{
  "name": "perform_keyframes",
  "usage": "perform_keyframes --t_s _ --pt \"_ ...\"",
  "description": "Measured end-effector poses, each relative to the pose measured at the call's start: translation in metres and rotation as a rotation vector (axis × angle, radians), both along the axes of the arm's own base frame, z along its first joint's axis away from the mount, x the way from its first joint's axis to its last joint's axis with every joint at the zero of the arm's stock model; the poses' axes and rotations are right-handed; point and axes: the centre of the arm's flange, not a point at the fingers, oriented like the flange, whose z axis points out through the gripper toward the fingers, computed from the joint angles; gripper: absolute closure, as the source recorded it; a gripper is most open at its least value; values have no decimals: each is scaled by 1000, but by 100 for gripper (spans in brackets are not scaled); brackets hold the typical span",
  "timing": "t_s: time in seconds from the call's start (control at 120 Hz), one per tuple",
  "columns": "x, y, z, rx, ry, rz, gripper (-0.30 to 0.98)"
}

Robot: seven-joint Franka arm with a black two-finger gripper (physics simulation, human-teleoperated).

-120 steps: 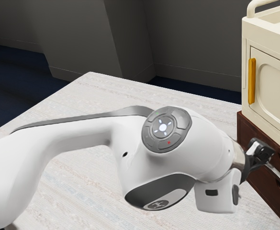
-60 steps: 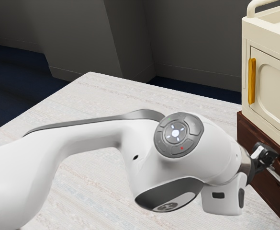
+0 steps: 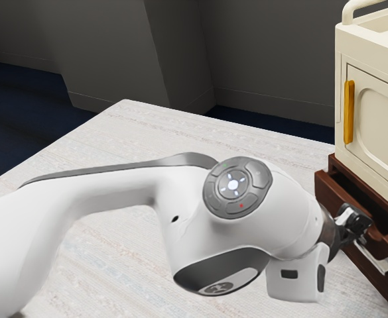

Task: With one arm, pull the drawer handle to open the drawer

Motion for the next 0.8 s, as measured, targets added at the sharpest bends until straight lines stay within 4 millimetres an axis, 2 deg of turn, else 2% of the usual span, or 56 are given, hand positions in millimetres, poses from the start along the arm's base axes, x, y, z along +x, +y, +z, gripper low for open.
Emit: perform_keyframes --t_s 0.55,0.725,0.8 --pt "-43 32 2 12 86 15 -1" --pt "-65 53 1 27 70 11 -1" --pt "-72 61 2 16 67 20 3"
